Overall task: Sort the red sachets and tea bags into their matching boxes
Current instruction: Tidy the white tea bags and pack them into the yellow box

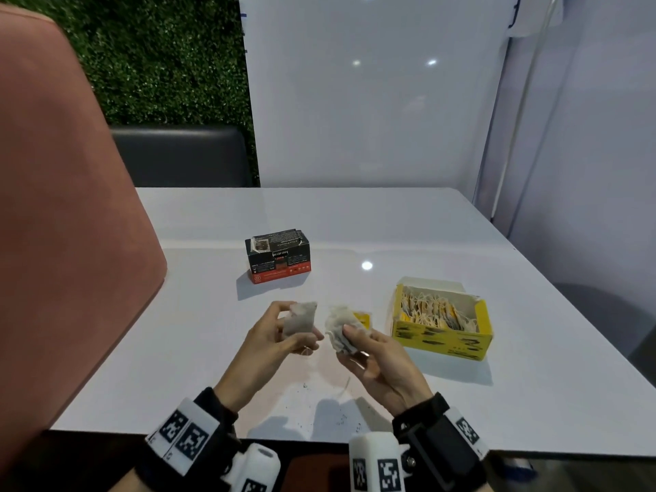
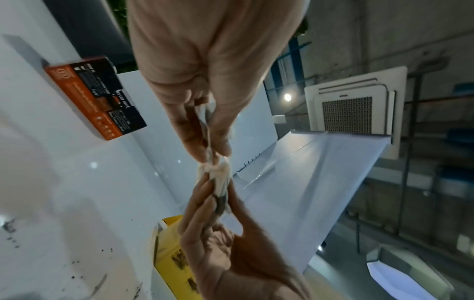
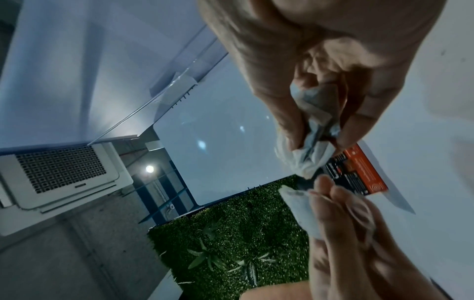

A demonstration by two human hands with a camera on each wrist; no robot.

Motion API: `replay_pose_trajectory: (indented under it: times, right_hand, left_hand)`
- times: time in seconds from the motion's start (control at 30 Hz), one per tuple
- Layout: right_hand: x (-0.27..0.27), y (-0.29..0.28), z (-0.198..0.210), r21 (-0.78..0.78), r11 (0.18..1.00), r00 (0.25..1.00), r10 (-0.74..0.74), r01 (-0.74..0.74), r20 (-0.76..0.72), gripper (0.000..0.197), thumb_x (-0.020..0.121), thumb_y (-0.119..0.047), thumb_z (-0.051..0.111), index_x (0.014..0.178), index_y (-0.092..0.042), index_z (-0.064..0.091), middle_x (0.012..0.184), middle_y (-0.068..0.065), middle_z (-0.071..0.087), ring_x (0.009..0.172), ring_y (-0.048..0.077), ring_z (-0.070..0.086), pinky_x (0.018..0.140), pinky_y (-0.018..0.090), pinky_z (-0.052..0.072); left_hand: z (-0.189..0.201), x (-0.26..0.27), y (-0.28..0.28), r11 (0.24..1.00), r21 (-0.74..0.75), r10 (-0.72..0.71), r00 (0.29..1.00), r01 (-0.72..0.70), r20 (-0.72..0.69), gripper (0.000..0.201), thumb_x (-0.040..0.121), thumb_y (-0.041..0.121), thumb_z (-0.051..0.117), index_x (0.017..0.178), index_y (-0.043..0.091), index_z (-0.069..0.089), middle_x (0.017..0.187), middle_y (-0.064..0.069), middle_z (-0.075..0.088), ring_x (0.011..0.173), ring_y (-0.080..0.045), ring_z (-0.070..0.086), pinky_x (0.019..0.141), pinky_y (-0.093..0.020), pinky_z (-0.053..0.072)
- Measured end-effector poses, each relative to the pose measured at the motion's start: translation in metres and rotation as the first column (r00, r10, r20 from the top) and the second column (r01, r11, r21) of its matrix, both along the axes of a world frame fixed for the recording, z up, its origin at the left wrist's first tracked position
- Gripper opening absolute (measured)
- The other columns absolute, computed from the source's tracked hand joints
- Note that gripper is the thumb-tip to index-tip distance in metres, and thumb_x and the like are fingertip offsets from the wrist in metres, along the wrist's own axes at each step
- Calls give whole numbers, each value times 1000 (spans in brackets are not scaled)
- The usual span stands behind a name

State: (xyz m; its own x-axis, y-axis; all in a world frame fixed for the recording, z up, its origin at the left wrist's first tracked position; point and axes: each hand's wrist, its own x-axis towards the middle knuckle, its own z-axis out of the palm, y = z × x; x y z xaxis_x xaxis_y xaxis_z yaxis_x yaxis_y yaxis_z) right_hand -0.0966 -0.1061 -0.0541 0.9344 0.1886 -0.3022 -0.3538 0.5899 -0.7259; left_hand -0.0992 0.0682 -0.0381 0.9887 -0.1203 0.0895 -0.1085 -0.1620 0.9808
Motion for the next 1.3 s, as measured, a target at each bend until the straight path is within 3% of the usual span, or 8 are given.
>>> replay_pose_trajectory:
  times: [0.13, 0.3, 0.47, 0.67, 0.83, 1.0, 1.13, 1.3]
  right_hand:
    - [-3, -11, -2, -18, 1000, 1000, -9, 9, 23, 6, 80, -6, 63, 86, -6, 63, 73, 5, 70, 74, 17, 62, 71, 27, 52]
    - [-5, -18, -6, -20, 1000, 998, 17, -16, 53, 16, 74, -11, 66, 89, -7, 64, 77, 4, 70, 74, 15, 64, 71, 27, 54]
    - [-10, -19, -8, -98, 988, 980, 132, -118, 148, 27, 69, -14, 68, 94, -6, 65, 82, 4, 70, 75, 14, 65, 67, 23, 54]
    - [-8, -21, -1, -298, 935, 928, 273, -194, 253, 30, 75, -14, 68, 103, -2, 64, 85, 4, 69, 72, 11, 61, 59, 19, 49]
    - [2, -12, 6, -620, 766, 883, 396, -168, 250, 21, 84, -12, 66, 98, 3, 64, 77, 5, 64, 61, 10, 57, 56, 19, 47]
    - [1, -14, 4, -549, 829, 920, 291, -106, 262, 16, 87, -11, 62, 94, 2, 65, 81, 11, 65, 66, 16, 63, 59, 23, 53]
    - [0, -21, 3, -249, 957, 966, 196, -151, 168, 17, 88, 0, 55, 99, 12, 60, 90, 21, 65, 81, 28, 65, 74, 28, 58]
    - [-1, -22, 3, -188, 973, 975, 166, -137, 149, 18, 88, 4, 53, 103, 11, 61, 97, 22, 68, 86, 29, 69, 74, 28, 59]
  left_hand:
    - [-5, -4, 11, 993, 42, -109, 992, 113, -70, 18, 91, -1, 51, 105, 8, 57, 104, -3, 72, 97, -17, 67, 76, -24, 53]
    - [-8, -3, 17, 997, 38, -69, 998, 69, -11, 35, 80, -16, 51, 62, 12, 62, 109, -1, 70, 101, -12, 67, 80, -21, 50]
    - [-16, -4, 10, 999, 26, -40, 997, 42, -58, 23, 88, -14, 41, 79, -3, 60, 92, -14, 71, 79, -28, 71, 65, -27, 55]
    - [-11, -10, -9, 913, -398, -238, 912, 93, -334, 33, 82, 24, 50, 96, 1, 70, 99, -21, 68, 92, -33, 64, 84, -46, 54]
    - [-10, -10, -26, 804, -589, -412, 791, 80, -453, 50, 97, 39, 35, 123, 3, 58, 123, -24, 60, 109, -40, 57, 88, -47, 53]
    - [-16, -6, -28, 773, -634, -381, 772, -35, -508, 51, 99, 40, 32, 124, 3, 55, 123, -26, 59, 110, -39, 58, 86, -48, 54]
    - [-19, -5, -24, 767, -638, -388, 746, -63, -540, 28, 85, 10, 55, 109, -4, 50, 97, -23, 59, 95, -33, 60, 89, -50, 50]
    - [-24, -5, -29, 839, -544, -309, 806, -19, -505, 41, 86, -19, 25, 121, -9, 45, 110, -26, 55, 99, -32, 60, 84, -46, 52]
